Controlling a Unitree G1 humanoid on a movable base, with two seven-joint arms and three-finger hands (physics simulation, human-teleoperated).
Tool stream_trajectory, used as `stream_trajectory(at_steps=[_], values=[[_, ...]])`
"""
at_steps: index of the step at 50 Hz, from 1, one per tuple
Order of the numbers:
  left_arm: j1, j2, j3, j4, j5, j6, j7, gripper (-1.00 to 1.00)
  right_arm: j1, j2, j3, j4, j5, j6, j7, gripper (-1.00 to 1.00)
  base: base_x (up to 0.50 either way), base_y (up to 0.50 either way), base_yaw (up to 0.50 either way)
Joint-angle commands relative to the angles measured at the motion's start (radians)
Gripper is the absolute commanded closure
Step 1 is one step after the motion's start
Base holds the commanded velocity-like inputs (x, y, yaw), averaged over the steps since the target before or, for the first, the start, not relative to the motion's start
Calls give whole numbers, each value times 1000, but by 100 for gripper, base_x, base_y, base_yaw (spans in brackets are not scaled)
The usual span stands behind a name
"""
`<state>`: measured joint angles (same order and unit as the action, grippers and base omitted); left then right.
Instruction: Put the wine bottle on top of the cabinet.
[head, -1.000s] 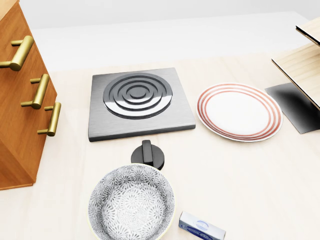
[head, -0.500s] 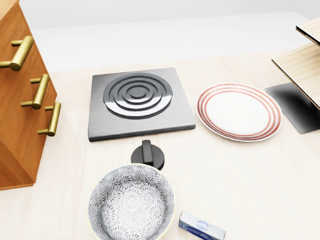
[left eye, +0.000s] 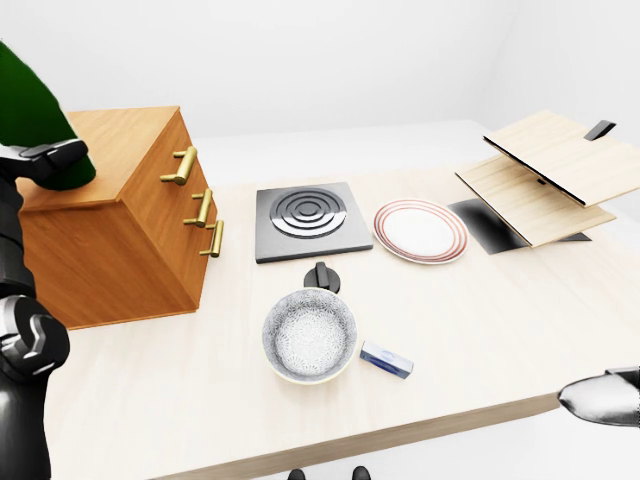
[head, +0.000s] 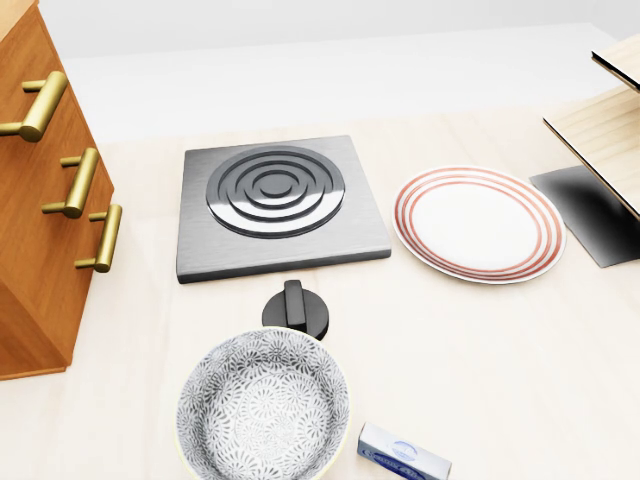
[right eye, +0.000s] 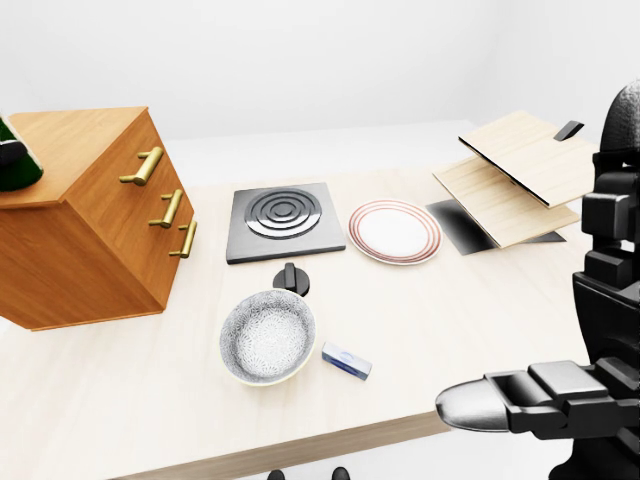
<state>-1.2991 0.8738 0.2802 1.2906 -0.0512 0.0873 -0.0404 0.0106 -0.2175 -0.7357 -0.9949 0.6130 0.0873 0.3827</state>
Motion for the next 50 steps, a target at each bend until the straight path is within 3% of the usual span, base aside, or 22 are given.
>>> stream_trajectory(at_steps=[1, 10, 26, 27, 28, 29, 30, 50], values=[[20, -22, 27, 2, -2, 0, 52, 96, 10, 19, 12, 5, -62, 0, 46, -100, 0, 0, 0], [42, -41, 37, 15, 2, 0, 92, 96, 7, 29, 15, 14, -102, 0, 76, -100, 0, 0, 0], [64, -56, 45, 21, 0, 0, 89, 92, -8, 41, -8, -22, -140, 0, 116, -100, 0, 0, 0], [65, -57, 45, 21, -1, 0, 85, 58, -9, 42, -9, -24, -143, 0, 119, -100, 0, 0, 0], [66, -57, 44, 21, 0, 0, 84, 42, -11, 43, -9, -26, -146, 0, 119, -100, 0, 0, 0], [67, -58, 44, 22, 0, 0, 84, -58, -12, 45, -8, -27, -149, 0, 122, -100, 0, 0, 0], [68, -56, 46, 22, -2, 0, 86, -100, -18, 45, -9, -32, -151, 0, 121, -100, 0, 0, 0], [88, -45, 44, 19, 6, 0, 74, -100, -60, 44, 16, -45, -211, 0, 147, -100, 0, 0, 0]])
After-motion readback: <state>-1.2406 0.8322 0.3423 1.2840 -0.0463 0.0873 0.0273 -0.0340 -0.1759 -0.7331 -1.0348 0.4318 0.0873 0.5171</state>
